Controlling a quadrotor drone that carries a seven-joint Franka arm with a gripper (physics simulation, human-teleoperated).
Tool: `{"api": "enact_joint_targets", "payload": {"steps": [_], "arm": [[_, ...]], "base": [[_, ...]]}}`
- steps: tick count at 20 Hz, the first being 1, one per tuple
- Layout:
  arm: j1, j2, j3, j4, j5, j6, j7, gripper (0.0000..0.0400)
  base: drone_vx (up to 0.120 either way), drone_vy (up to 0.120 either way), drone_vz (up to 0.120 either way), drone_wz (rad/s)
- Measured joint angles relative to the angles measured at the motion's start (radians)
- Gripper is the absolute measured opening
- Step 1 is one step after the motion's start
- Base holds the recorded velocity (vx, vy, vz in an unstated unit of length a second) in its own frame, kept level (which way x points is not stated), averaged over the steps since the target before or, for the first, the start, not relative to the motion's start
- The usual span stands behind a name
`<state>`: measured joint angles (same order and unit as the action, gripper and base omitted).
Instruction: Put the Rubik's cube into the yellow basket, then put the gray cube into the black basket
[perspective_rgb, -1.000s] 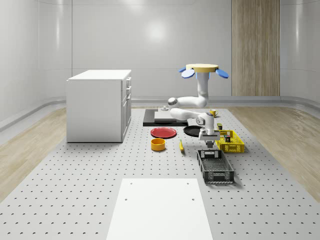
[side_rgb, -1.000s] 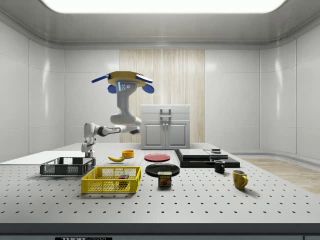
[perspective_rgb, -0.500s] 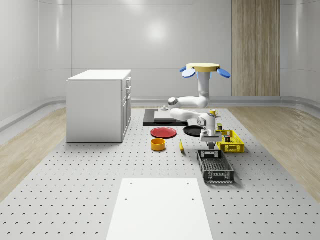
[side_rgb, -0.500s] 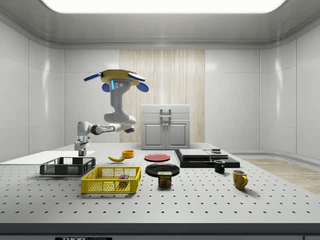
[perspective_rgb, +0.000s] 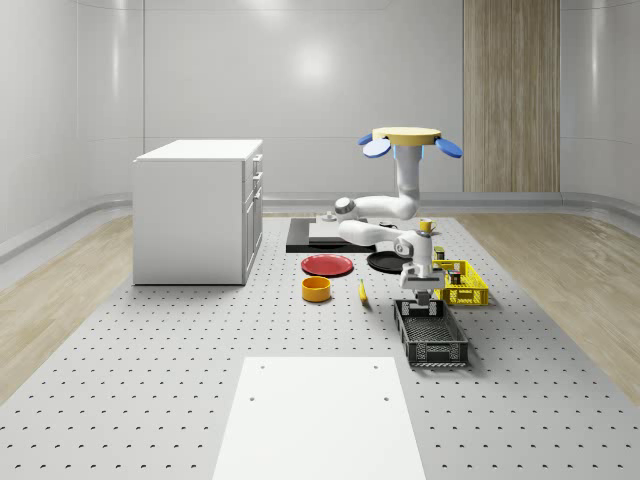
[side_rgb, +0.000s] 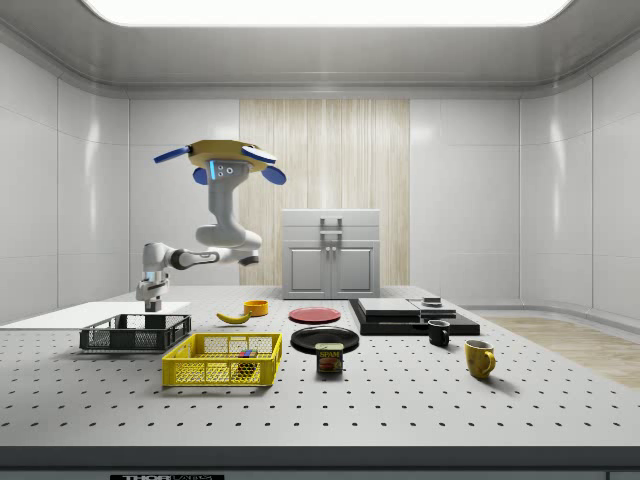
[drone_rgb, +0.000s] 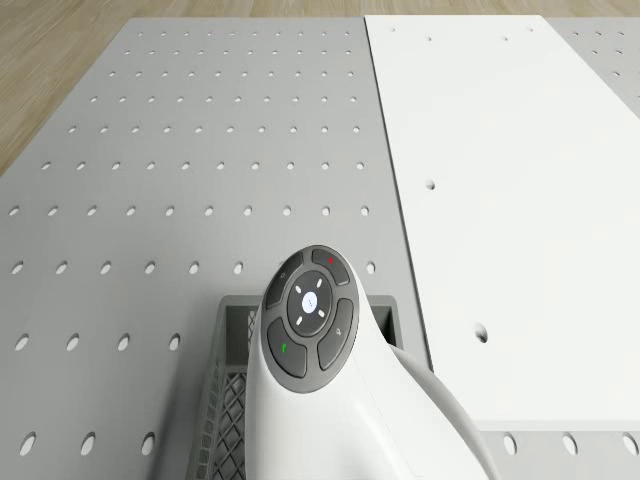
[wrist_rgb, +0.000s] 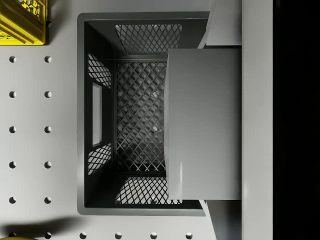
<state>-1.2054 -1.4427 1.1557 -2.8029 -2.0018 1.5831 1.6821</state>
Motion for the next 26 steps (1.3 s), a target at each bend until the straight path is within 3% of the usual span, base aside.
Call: {"api": "enact_joint_targets", "payload": {"steps": [12, 26], "arm": [[-0.021, 0.002, -0.105, 0.049, -0.098, 0.054, -0.005, 0.025], [-0.042, 0.034, -0.221, 0.122, -0.212, 0.104, -0.017, 0.0262]], "base": [[0.007, 0.0, 0.0, 0.0], [0.0, 0.0, 0.0, 0.0]]}}
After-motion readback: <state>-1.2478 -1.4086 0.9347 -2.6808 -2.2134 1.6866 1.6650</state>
